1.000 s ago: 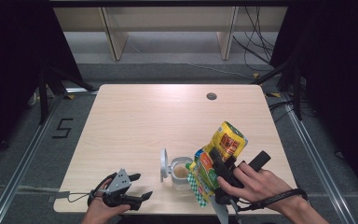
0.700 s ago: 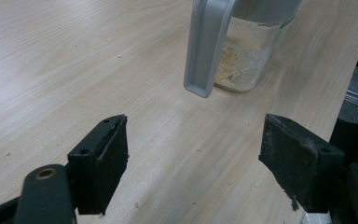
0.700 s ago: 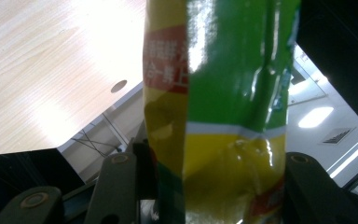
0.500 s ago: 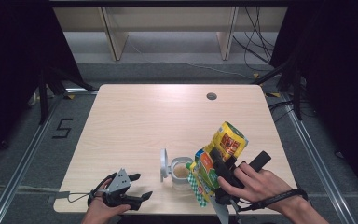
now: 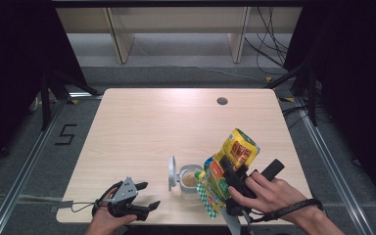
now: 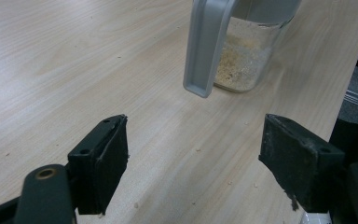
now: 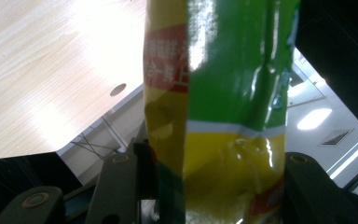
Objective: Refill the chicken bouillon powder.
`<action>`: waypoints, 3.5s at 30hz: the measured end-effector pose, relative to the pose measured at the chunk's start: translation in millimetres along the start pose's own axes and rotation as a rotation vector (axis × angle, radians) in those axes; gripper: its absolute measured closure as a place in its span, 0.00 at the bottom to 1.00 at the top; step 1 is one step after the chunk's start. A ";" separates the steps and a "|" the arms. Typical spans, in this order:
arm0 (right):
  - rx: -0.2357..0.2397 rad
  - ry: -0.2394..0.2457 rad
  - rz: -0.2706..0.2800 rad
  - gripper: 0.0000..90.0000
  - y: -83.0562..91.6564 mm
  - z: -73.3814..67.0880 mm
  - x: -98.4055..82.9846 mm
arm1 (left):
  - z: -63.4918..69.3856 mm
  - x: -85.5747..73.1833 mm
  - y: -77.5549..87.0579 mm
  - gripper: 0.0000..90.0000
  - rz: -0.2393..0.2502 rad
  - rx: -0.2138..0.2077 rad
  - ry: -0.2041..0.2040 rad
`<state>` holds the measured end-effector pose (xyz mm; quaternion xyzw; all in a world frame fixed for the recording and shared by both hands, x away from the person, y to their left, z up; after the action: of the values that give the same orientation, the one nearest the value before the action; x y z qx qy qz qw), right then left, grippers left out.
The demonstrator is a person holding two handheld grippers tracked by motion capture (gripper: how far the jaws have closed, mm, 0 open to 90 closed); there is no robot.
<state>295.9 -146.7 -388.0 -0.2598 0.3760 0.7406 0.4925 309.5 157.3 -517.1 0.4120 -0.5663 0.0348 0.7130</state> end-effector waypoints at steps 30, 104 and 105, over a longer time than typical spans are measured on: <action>-0.008 -0.016 0.015 0.65 10.5 -0.9 4.7 | 1.1 0.2 -0.8 0.25 0.007 -0.009 0.011; 0.006 -0.021 0.011 0.66 4.6 1.8 -3.3 | 2.3 -0.8 -1.6 0.26 0.009 -0.006 0.033; 0.006 -0.021 0.011 0.66 4.4 1.6 -3.1 | 2.2 -0.9 -1.7 0.25 0.009 -0.006 0.033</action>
<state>293.0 -148.1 -383.4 -0.2484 0.3745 0.7449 0.4931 308.3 155.2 -518.7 0.4067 -0.5562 0.0430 0.7235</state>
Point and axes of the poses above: each handheld gripper's, and its own axes: y roughly backward along the jaws, x roughly out of its top, z roughly to its right, the point moved 3 cm from there along -y, roughly forward along the jaws, and after that the axes turned 2 degrees about x, right-handed, at the moved point
